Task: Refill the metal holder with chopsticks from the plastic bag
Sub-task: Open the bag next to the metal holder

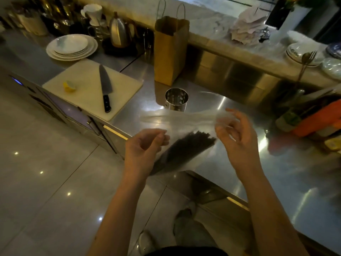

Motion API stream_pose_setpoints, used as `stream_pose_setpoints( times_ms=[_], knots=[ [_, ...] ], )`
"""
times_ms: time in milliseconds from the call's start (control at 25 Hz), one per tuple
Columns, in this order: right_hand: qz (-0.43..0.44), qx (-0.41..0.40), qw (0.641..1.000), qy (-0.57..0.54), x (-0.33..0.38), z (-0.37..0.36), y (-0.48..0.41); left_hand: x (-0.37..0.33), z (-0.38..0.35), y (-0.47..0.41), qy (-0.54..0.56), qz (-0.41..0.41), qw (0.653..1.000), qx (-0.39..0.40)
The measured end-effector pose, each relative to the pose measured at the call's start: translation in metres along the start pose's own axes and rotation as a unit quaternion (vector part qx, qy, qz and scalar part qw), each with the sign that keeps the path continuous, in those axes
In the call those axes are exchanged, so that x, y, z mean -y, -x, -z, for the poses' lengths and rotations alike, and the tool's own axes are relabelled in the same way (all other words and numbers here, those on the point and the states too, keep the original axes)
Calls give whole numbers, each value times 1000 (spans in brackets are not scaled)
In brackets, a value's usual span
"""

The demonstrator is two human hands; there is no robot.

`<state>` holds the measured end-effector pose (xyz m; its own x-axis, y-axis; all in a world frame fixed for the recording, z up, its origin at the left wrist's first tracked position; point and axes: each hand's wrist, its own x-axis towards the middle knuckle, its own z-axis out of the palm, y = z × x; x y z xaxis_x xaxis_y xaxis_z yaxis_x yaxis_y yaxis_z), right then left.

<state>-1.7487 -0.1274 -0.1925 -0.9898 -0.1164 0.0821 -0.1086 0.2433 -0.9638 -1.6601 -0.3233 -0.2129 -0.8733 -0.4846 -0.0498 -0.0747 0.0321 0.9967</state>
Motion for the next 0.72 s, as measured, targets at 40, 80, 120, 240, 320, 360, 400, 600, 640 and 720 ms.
stream_pose_setpoints(
  times_ms=[40,80,120,240,320,360,400,600,640,720],
  knots=[
    [11,2,1000,8,-1,8,-18,-1,-14,-11,-18,-3,1000,-2],
    [23,9,999,28,-3,15,-37,-3,-26,-23,-32,2,999,-2],
    [40,16,997,64,-4,21,-53,-4,-37,-33,-42,6,999,2],
    [96,31,979,179,-22,46,-92,-5,-74,-62,-58,23,998,13],
    [111,31,969,219,-33,58,-111,-6,-95,-79,-82,12,996,25],
    [116,37,966,227,-35,62,-118,-5,-103,-85,-94,6,995,38],
    [119,51,966,225,-37,65,-124,-5,-111,-90,-107,2,993,54],
    [54,140,960,238,-39,81,-145,4,-145,-124,-150,14,984,95],
    [33,158,954,252,-41,84,-151,5,-151,-131,-148,19,984,102],
    [-13,188,947,260,-45,90,-162,4,-162,-146,-133,34,983,118]
  ],
)
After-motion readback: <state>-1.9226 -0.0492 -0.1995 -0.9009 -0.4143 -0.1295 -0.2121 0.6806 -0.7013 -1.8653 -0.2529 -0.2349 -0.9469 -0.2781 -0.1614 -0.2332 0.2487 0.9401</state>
